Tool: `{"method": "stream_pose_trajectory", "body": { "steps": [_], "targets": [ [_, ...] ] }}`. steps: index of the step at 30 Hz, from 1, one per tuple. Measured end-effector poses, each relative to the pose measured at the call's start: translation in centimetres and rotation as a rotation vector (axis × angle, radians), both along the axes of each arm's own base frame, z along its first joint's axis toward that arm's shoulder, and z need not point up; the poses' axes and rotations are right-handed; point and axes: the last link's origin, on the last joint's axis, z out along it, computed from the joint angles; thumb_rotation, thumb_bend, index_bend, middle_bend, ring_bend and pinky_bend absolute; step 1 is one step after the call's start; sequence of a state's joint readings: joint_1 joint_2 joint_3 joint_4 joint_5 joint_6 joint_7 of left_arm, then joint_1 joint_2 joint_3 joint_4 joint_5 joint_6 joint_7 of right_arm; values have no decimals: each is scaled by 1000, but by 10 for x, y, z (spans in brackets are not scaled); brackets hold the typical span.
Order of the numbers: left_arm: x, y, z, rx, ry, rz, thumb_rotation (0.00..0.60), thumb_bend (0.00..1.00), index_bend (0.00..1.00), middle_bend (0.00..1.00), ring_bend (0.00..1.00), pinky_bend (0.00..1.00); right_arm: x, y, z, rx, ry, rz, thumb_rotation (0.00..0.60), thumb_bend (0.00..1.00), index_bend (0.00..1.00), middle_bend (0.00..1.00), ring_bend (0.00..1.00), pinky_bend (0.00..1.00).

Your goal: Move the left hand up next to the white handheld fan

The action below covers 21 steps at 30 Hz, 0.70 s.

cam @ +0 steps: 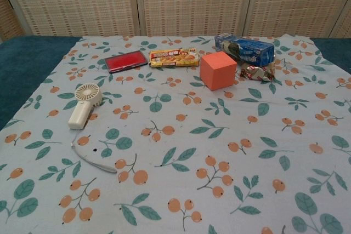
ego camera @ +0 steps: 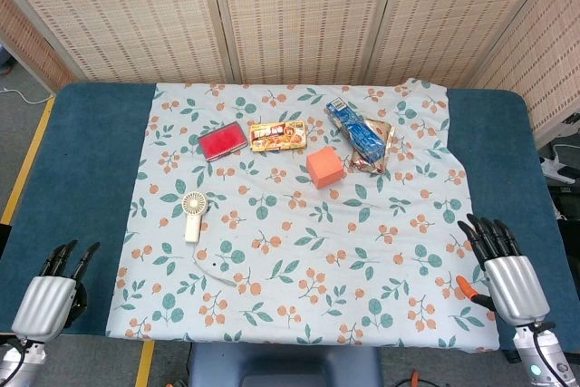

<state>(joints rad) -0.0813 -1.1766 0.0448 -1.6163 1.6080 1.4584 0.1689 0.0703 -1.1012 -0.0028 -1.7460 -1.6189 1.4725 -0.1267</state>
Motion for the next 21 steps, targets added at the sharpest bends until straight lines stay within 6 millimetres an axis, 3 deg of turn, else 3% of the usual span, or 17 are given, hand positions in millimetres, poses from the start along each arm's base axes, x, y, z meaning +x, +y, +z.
{"method": "stream_pose_trajectory", "body": {
  "steps": [6, 9, 10, 12, 14, 17, 21],
  "targets": [
    [2, 5, -12, -43, 1, -17, 600, 408, 0, 0, 0, 127, 0, 1, -1, 7, 2, -5, 600, 162, 0, 0, 0, 0],
    [4, 13, -26, -85, -2, -29, 600, 464, 0, 36, 33, 267, 2, 2, 0, -2, 2, 9, 600, 162, 0, 0, 0, 0],
    [5, 17, -33, -101, -4, -38, 600, 492, 0, 103, 96, 361, 3, 3, 0, -3, 4, 11, 600, 162, 0, 0, 0, 0],
    [8, 24, -43, -117, -7, -58, 600, 558, 0, 331, 312, 585, 2, 2, -1, -3, 5, 8, 600, 161, 0, 0, 0, 0],
    [12, 35, -55, -130, -10, -85, 600, 714, 0, 642, 584, 803, 1, 1, -2, -5, 7, 6, 600, 162, 0, 0, 0, 0],
    [16, 51, -70, -158, 6, -121, 600, 864, 0, 806, 713, 894, -1, -1, -5, 1, 17, 4, 600, 162, 0, 0, 0, 0],
    [21, 70, -86, -191, 41, -137, 600, 929, 0, 900, 792, 931, -5, -3, -9, 14, 30, -8, 600, 161, 0, 0, 0, 0]
  ]
}}
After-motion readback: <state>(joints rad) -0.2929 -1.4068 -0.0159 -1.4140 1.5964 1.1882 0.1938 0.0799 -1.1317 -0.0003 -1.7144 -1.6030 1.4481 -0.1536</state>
